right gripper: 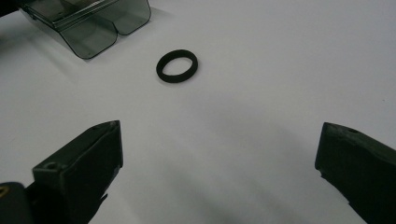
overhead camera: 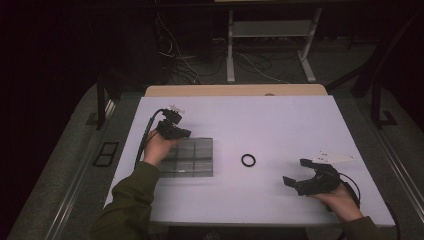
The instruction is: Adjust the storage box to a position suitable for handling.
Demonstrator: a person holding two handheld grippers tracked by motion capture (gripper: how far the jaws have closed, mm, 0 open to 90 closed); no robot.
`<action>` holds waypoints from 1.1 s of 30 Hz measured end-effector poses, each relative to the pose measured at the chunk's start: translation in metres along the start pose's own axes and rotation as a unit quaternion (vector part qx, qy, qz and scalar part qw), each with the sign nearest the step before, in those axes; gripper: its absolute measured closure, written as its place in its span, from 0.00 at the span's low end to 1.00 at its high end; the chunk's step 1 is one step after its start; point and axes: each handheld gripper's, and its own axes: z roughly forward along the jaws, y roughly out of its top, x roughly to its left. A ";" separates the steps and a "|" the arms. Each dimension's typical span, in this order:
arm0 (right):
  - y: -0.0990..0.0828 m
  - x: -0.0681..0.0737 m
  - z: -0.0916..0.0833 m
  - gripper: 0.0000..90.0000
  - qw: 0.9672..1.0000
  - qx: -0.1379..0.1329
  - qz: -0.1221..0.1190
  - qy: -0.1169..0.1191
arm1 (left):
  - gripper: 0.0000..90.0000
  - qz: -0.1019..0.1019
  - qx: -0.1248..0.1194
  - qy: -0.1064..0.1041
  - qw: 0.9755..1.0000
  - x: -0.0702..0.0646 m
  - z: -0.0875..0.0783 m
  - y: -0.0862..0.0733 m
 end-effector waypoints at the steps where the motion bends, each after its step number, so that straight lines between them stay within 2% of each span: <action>1: 0.000 0.000 0.000 0.01 1.000 0.000 0.000 0.000 | 0.99 0.004 0.003 -0.001 1.000 -0.001 -0.001 0.000; 7: 0.000 0.000 0.000 0.01 1.000 -0.001 0.000 0.000 | 0.99 0.008 -0.007 -0.012 1.000 -0.008 -0.003 -0.005; 14: 0.000 0.000 0.000 0.01 1.000 -0.001 0.001 0.000 | 0.99 0.024 -0.003 -0.022 0.999 -0.015 -0.005 -0.008; 17: 0.000 0.000 0.000 0.01 1.000 0.000 0.001 0.000 | 0.99 0.025 -0.009 -0.027 0.999 -0.016 -0.007 -0.009; 19: 0.000 0.000 0.000 0.01 1.000 0.000 0.001 0.000 | 0.99 0.023 -0.023 -0.037 0.999 -0.015 -0.011 -0.010; 22: 0.000 0.000 -0.001 0.01 1.000 -0.001 0.002 -0.001 | 0.99 0.016 -0.046 -0.038 0.998 -0.015 -0.021 -0.010; 26: 0.000 0.000 -0.001 0.01 1.000 -0.001 0.002 0.000 | 0.99 0.028 -0.071 -0.041 0.996 -0.017 -0.035 -0.014; 28: -0.001 0.000 -0.001 0.01 1.000 -0.001 0.002 -0.001 | 0.99 0.040 -0.086 -0.050 0.994 -0.016 -0.042 -0.018; 33: -0.001 0.000 -0.001 0.01 1.000 -0.001 -0.001 -0.001 | 0.99 0.038 -0.109 -0.047 0.992 -0.015 -0.056 -0.030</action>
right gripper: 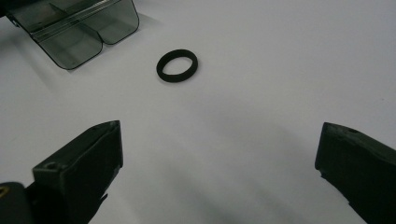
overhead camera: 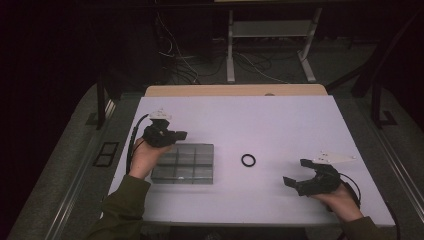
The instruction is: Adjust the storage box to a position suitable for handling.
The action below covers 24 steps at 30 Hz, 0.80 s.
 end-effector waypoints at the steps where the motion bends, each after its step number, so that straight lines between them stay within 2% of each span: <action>1: 0.000 0.000 0.000 0.01 1.000 0.000 -0.001 0.000 | 0.99 0.001 -0.001 0.002 1.000 0.000 -0.003 -0.002; 7: -0.001 0.001 0.000 0.01 1.000 0.000 0.000 0.000 | 0.99 0.002 -0.016 0.017 1.000 0.000 -0.021 -0.018; 13: -0.004 0.001 -0.001 0.01 1.000 0.001 -0.004 0.002 | 0.98 0.002 -0.017 0.039 0.999 0.001 -0.039 -0.039; 20: -0.004 0.002 0.000 0.01 1.000 0.003 -0.007 0.003 | 0.99 -0.020 -0.020 0.073 0.997 0.011 -0.059 -0.068; 24: -0.004 0.003 0.000 0.01 1.000 0.004 -0.008 0.003 | 0.99 -0.038 -0.010 0.089 0.995 0.019 -0.063 -0.087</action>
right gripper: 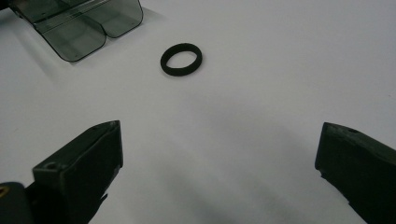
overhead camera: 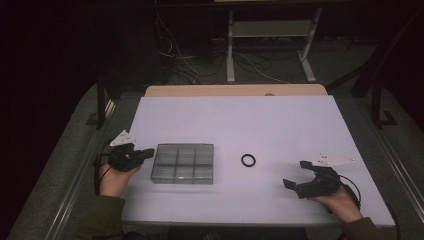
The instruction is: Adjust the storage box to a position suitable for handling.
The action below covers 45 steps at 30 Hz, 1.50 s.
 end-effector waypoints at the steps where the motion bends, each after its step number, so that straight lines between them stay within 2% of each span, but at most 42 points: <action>1: 0.000 0.000 0.000 0.01 1.000 0.000 0.000 0.000 | 0.99 -0.004 0.003 0.003 1.000 0.002 0.000 -0.004; 3: 0.000 0.000 0.000 0.01 1.000 -0.001 0.000 0.000 | 0.99 -0.008 0.010 0.008 1.000 0.004 0.001 -0.010; 7: 0.000 0.000 -0.001 0.01 1.000 -0.001 0.003 0.000 | 0.99 -0.015 0.023 0.004 1.000 0.004 0.006 -0.017; 14: 0.000 0.000 -0.001 0.01 1.000 0.000 0.003 -0.001 | 0.99 -0.016 0.037 -0.018 0.999 0.000 0.015 -0.021; 17: 0.000 0.000 -0.001 0.01 1.000 0.000 0.002 0.000 | 0.99 -0.013 0.044 -0.012 0.999 -0.002 0.018 -0.022; 21: 0.000 0.000 -0.001 0.01 1.000 0.001 0.001 -0.001 | 0.99 -0.015 0.044 -0.016 0.999 -0.004 0.020 -0.022; 29: 0.000 0.000 0.000 0.01 1.000 0.003 -0.001 0.000 | 0.99 -0.005 0.045 -0.029 0.999 -0.015 0.028 -0.018; 45: 0.000 0.002 0.001 0.01 1.000 0.004 -0.003 0.001 | 0.99 0.003 0.038 -0.054 0.998 -0.028 0.037 -0.014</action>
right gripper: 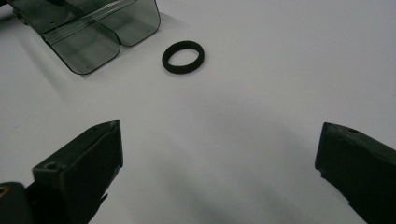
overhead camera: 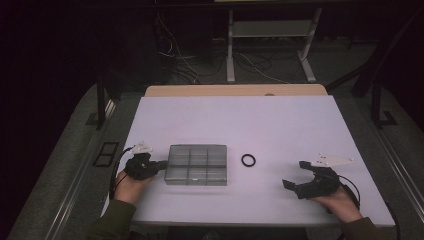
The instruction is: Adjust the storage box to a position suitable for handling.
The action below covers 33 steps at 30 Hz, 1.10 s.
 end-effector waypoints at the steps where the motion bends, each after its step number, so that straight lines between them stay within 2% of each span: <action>1: 0.000 0.000 0.000 0.01 1.000 0.000 0.001 0.000 | 0.99 0.001 -0.001 -0.002 1.000 -0.001 0.001 0.000; 18: 0.000 0.000 0.000 0.01 1.000 0.001 -0.001 0.001 | 0.99 0.020 -0.001 -0.018 1.000 -0.017 0.014 0.007; 22: 0.000 0.000 0.001 0.01 1.000 0.001 -0.002 0.001 | 0.99 0.017 -0.005 -0.021 1.000 -0.020 0.017 0.008; 27: 0.000 0.000 0.001 0.01 1.000 0.001 -0.001 0.000 | 0.99 0.023 -0.003 -0.027 0.999 -0.024 0.021 0.010; 32: 0.000 0.000 0.001 0.01 1.000 0.001 -0.002 0.001 | 0.99 0.023 -0.005 -0.030 0.999 -0.024 0.022 0.010; 33: 0.000 0.000 0.001 0.01 1.000 0.001 -0.002 0.001 | 0.98 0.025 -0.005 -0.024 0.999 -0.024 0.021 0.010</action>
